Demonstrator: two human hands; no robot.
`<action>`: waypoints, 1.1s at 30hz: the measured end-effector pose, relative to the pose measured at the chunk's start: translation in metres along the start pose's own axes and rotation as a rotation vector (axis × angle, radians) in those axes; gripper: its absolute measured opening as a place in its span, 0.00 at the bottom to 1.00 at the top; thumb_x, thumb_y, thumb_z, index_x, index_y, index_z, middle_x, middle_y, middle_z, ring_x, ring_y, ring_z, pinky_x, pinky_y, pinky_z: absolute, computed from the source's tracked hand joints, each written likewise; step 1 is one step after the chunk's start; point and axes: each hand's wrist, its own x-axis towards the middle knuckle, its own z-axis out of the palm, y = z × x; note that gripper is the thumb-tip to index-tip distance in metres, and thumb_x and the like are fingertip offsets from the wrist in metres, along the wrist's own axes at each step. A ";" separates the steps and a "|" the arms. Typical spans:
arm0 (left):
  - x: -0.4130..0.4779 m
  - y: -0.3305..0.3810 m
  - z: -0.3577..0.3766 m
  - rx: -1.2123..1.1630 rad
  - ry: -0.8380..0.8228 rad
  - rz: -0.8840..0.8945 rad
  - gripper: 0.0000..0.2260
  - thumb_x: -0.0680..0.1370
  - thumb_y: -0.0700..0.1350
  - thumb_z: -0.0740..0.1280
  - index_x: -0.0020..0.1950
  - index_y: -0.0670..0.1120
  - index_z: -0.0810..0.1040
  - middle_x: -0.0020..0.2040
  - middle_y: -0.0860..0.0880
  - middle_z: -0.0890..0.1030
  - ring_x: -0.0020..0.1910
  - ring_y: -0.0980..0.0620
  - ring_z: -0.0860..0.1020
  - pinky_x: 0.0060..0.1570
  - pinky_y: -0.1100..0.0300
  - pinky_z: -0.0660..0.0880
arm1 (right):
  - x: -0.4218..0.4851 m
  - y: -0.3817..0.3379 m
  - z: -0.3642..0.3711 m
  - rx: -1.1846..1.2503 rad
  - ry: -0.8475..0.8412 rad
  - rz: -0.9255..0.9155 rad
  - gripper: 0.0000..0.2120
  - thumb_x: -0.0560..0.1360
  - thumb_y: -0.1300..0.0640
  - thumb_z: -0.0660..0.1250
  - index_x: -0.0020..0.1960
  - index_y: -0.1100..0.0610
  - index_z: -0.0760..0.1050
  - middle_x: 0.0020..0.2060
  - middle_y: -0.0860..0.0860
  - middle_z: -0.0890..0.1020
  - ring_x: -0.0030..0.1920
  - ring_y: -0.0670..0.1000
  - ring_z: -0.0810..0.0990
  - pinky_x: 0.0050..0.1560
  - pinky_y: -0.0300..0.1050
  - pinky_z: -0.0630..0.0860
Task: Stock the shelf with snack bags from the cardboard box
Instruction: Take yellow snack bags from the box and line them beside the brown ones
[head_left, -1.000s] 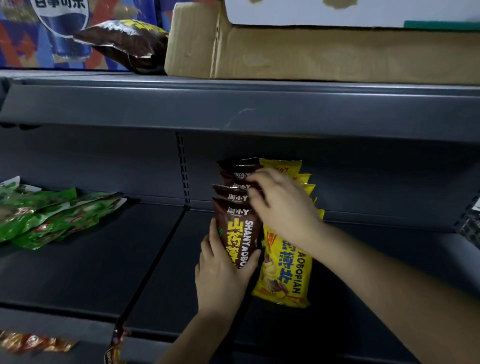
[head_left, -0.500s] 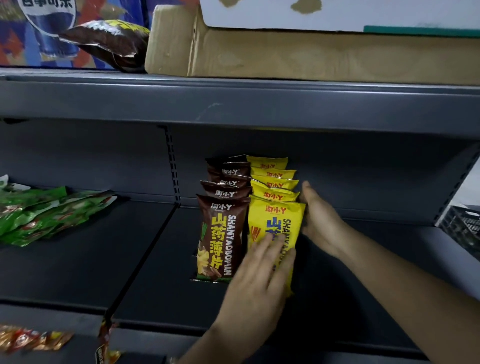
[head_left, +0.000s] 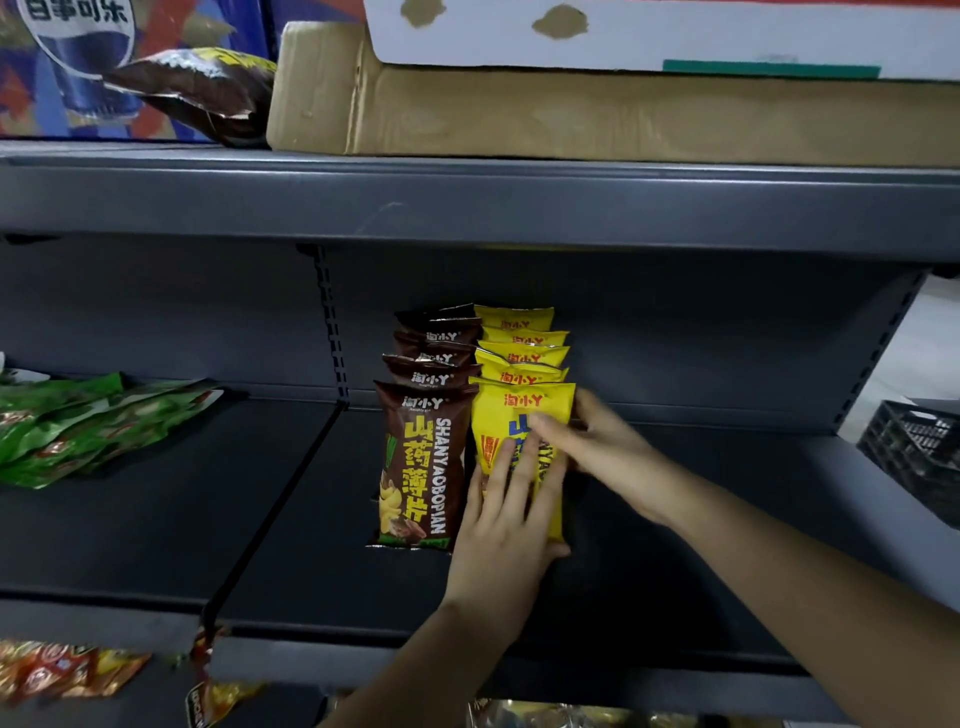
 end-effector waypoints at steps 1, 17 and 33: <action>0.000 -0.001 -0.001 -0.029 -0.008 -0.004 0.48 0.56 0.60 0.78 0.71 0.45 0.64 0.71 0.42 0.69 0.71 0.45 0.62 0.63 0.45 0.72 | -0.003 0.003 0.001 -0.013 -0.022 -0.005 0.24 0.71 0.44 0.71 0.64 0.47 0.69 0.57 0.40 0.79 0.56 0.37 0.76 0.52 0.33 0.73; -0.005 -0.018 -0.012 -0.130 -0.050 0.065 0.41 0.66 0.35 0.75 0.74 0.42 0.58 0.74 0.41 0.57 0.74 0.42 0.57 0.69 0.54 0.60 | -0.025 0.051 0.025 -0.381 -0.025 -0.027 0.32 0.73 0.55 0.72 0.72 0.52 0.62 0.65 0.49 0.73 0.65 0.48 0.72 0.62 0.40 0.69; -0.053 0.088 -0.036 0.001 -0.053 0.052 0.24 0.68 0.40 0.52 0.61 0.36 0.74 0.60 0.34 0.74 0.62 0.33 0.70 0.61 0.41 0.69 | -0.137 0.054 -0.028 -0.482 0.057 -0.058 0.11 0.78 0.61 0.61 0.56 0.62 0.79 0.55 0.57 0.82 0.57 0.55 0.79 0.58 0.47 0.73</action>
